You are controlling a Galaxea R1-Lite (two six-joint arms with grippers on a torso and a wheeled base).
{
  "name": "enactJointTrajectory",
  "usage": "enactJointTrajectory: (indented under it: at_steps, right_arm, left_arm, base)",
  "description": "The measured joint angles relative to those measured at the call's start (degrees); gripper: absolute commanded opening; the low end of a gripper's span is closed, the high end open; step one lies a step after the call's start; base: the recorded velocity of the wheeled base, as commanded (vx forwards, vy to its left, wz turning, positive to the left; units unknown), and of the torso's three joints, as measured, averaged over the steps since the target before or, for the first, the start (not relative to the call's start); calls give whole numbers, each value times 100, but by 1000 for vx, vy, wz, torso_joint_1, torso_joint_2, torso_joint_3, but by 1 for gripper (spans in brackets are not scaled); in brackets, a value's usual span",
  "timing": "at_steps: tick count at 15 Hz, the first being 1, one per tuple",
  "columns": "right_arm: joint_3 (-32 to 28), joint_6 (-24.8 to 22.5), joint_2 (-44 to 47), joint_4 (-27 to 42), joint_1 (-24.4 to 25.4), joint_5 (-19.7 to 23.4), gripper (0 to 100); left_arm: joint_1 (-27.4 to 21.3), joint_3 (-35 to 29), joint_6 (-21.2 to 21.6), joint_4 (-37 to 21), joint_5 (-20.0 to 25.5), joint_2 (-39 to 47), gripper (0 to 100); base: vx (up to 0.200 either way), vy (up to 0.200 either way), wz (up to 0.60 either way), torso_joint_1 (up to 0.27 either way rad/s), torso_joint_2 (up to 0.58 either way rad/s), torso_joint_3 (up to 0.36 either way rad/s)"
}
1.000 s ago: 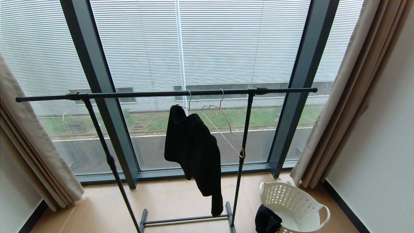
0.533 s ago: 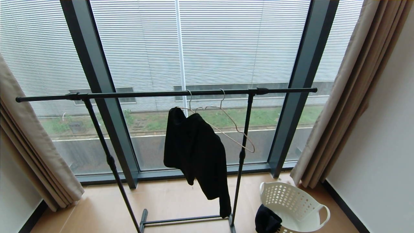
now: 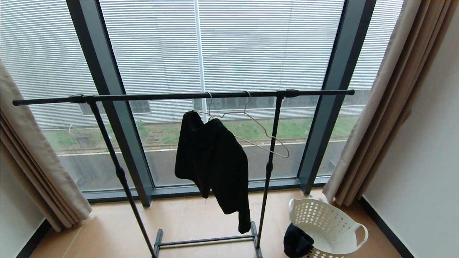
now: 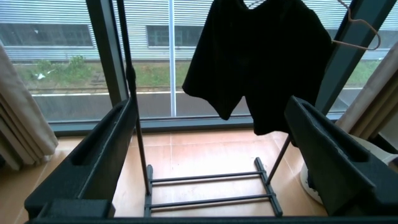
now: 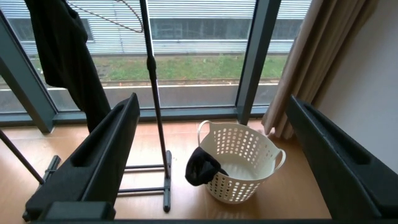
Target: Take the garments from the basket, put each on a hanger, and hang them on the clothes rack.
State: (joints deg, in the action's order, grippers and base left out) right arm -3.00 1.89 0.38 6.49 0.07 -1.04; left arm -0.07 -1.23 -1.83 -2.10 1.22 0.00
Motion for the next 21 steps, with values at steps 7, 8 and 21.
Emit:
enactJointTrajectory:
  at_steps: [7,8,21]
  right_arm:
    - [-5,56,160,2,94,35,100]
    - [-5,56,162,2,94,35,100]
    - [-5,73,67,2,52,35,100]
  left_arm:
    - [-2,0,0,0,0,0,100]
    - [-2,0,0,0,0,0,100]
    - [-2,0,-9,-4,0,0,100]
  base:
    - [0,0,0,-156,346,195]
    - [0,0,0,-159,364,212]
    - [0,0,0,-196,472,277]
